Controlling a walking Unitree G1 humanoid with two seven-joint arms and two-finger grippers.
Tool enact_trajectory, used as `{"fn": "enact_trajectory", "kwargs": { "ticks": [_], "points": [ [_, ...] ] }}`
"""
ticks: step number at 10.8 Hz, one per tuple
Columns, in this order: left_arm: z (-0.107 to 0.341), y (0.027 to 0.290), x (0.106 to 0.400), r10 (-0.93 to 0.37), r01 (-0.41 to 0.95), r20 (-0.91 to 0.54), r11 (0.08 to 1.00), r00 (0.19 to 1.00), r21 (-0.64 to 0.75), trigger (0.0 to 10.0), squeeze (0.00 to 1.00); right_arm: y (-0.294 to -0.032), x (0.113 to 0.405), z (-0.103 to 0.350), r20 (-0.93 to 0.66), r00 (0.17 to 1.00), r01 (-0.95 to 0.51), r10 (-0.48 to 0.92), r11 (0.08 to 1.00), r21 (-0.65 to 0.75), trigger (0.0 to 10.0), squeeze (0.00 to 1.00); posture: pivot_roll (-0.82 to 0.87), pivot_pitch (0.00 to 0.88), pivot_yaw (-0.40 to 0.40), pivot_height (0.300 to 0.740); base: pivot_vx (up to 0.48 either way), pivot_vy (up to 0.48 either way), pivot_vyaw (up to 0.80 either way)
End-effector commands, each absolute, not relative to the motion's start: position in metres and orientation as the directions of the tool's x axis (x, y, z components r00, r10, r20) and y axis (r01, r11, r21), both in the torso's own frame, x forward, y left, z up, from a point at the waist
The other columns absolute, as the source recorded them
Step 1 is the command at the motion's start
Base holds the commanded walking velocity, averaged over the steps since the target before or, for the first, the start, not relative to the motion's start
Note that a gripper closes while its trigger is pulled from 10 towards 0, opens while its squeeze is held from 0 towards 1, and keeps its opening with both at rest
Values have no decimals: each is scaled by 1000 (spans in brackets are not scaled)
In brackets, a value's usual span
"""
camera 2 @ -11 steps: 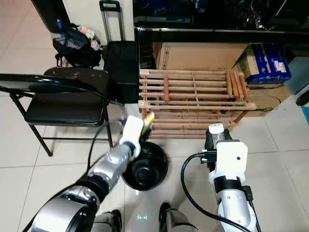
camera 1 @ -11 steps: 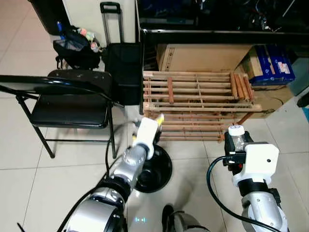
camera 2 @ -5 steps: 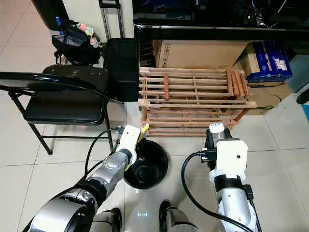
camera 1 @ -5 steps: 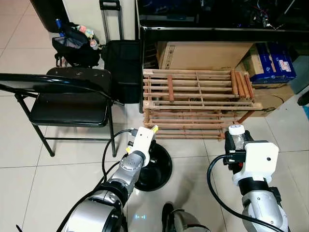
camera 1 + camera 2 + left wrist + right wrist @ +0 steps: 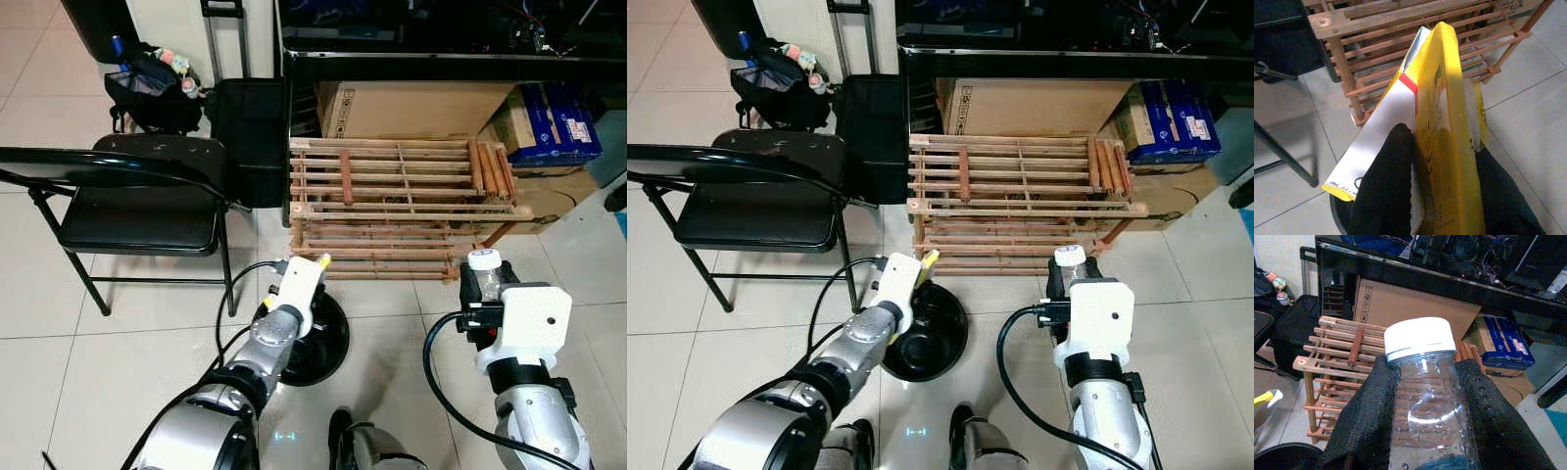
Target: Picking trash to rubbish bin
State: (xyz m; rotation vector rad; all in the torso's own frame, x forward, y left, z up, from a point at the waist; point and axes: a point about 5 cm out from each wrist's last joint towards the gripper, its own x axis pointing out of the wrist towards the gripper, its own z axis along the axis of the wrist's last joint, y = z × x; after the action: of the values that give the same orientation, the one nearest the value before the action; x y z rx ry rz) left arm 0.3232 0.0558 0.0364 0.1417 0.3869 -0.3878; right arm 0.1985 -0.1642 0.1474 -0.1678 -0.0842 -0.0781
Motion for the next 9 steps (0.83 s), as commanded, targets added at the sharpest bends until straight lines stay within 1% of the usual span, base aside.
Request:
{"fn": "enact_trajectory", "kwargs": {
  "ticks": [1, 2, 3, 9],
  "points": [
    [35, 49, 321, -356, 414, -403, 908, 843, 63, 10000, 0, -169, 195, 148, 80, 993, 101, -88, 979, -176, 10000, 0, -97, 253, -66, 740, 0, 0, 0],
    [35, 50, 321, -352, 409, -403, 910, 845, 63, 10000, 871, -170, 195, 148, 79, 993, 102, -89, 979, -178, 10000, 0, -99, 251, -66, 740, 0, 0, 0],
    [35, 51, 321, -348, 405, -403, 912, 846, 62, 10000, 1000, -170, 195, 148, 79, 993, 103, -90, 978, -179, 10000, 0, -99, 251, -66, 740, 0, 0, 0],
    [34, 56, 322, -329, 386, -405, 920, 853, 67, 10000, 1000, -169, 195, 149, 79, 993, 98, -85, 979, -179, 10000, 0, -97, 249, -67, 740, 0, 0, 0]
  ]
}}
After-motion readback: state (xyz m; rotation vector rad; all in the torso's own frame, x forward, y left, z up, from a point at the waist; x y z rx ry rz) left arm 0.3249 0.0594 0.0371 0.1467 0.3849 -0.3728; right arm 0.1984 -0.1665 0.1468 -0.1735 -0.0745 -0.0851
